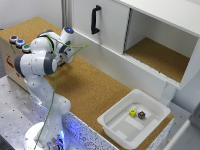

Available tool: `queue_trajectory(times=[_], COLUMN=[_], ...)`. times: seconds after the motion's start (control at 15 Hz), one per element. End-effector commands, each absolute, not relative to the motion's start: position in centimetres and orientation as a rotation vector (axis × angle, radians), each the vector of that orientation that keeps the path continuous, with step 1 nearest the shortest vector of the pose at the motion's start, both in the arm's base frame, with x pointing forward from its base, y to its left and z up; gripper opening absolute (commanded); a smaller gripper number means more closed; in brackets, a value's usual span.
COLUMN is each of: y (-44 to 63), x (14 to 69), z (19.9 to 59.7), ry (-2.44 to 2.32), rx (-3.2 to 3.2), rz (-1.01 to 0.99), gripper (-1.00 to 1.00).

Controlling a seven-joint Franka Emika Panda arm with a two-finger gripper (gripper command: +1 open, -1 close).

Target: Grasp the handle of the drawer and open it

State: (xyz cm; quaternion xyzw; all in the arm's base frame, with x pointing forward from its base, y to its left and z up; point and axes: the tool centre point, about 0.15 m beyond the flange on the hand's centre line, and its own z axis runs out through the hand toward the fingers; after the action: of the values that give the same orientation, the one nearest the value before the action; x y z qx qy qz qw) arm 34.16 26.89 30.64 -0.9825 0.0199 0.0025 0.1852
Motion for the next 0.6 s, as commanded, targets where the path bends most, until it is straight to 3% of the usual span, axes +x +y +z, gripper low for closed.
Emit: queue_trajectory(times=[0.0, 0.53], y=[18.7, 10.2], x=[34.2, 35.3], z=[26.0, 25.1], ry=[0.053, 0.117], rx=[-2.623, -2.639], rz=[0.040, 0.047], gripper=[-1.00, -1.00])
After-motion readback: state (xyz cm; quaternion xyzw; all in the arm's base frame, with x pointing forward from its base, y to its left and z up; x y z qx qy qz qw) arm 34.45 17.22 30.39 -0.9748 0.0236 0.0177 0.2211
